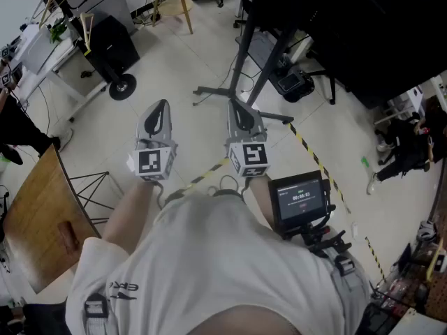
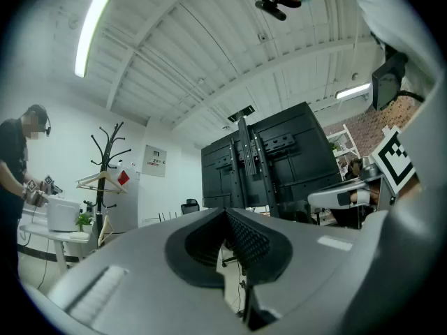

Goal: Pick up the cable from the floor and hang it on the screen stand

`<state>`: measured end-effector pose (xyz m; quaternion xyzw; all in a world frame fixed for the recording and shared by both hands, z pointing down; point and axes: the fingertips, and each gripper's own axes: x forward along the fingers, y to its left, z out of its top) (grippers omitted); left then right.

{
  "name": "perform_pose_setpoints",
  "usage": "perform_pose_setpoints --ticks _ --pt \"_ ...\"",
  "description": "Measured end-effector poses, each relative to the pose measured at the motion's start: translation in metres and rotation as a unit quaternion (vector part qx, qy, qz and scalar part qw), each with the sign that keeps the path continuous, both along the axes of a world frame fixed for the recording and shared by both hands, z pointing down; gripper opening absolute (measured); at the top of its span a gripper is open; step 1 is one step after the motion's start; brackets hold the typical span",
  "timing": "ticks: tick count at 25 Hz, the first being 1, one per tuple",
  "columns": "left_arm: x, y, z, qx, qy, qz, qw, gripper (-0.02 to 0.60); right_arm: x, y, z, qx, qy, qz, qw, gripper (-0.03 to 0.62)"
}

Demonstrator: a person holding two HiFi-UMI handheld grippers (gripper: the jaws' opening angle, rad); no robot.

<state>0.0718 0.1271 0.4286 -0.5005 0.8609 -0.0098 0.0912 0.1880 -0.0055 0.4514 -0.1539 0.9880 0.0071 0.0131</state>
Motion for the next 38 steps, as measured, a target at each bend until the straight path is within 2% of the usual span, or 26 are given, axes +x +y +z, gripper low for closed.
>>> perform_pose_setpoints --ticks 4,13,22,29,32,38 --pt "-0.006 -0.004 0.014 -0.011 0.004 0.005 0.9999 0.002 -0.003 -0.006 0.005 -0.002 0.003 0.005 1.0 0.014" --pt "-0.09 -0.066 0.026 -0.014 0.028 0.027 0.9991 0.002 -0.077 -0.063 0.016 -0.005 0.025 0.029 0.999 0.014" --pt "-0.201 -0.12 0.047 -0.015 0.047 0.069 0.9964 0.002 -0.171 -0.103 0.038 -0.004 0.063 0.081 0.995 0.014" --pt "-0.28 -0.151 0.05 -0.014 0.045 0.103 0.9936 0.002 -0.248 -0.122 0.041 0.006 0.079 0.113 0.99 0.014" --pt "-0.297 -0.161 0.065 -0.026 0.06 0.104 0.9924 0.002 -0.265 -0.129 0.049 0.003 0.087 0.113 0.99 0.015" --pt "-0.313 -0.194 0.08 -0.05 0.067 0.102 0.9912 0.002 -0.282 -0.166 0.07 -0.01 0.107 0.108 0.988 0.014"
